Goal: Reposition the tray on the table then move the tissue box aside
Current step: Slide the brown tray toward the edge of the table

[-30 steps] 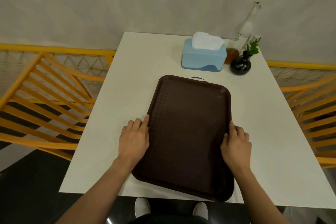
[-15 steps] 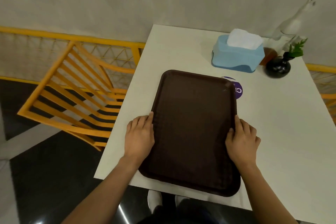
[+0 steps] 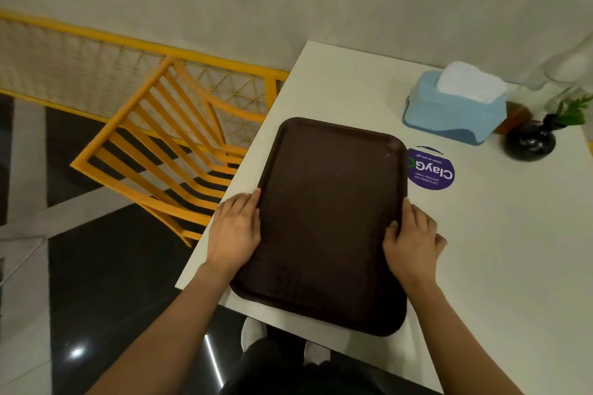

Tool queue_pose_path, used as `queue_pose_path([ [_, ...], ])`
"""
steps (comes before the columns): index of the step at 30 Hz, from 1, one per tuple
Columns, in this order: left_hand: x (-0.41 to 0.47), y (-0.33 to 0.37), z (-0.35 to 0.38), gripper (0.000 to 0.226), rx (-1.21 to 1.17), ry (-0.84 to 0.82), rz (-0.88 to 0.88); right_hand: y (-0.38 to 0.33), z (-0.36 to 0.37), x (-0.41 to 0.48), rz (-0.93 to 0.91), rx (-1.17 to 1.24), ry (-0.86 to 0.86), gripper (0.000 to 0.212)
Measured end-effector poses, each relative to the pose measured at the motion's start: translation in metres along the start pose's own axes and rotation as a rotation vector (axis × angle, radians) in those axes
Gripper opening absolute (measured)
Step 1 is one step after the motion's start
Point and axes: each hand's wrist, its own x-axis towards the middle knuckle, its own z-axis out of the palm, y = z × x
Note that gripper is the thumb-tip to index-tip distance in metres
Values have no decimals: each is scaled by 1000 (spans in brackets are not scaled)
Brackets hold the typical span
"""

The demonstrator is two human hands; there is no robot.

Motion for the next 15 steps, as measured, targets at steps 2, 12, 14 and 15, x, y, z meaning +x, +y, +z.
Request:
queue_pose_path([
  [2,5,-5,-2,44,1,-7,0,-6,1,1,-2,-2,-10,56],
  [12,34,-39,-13,48,-4,-71,39,-46,11,-2,25,1,23,54],
  [14,39,-44,-14,49,-27,-84,36,-51,13,-3,36,2,24,55],
  [15,41,-45,-13,50,-48,-89,29,-52,13,-2,42,3,24,55],
])
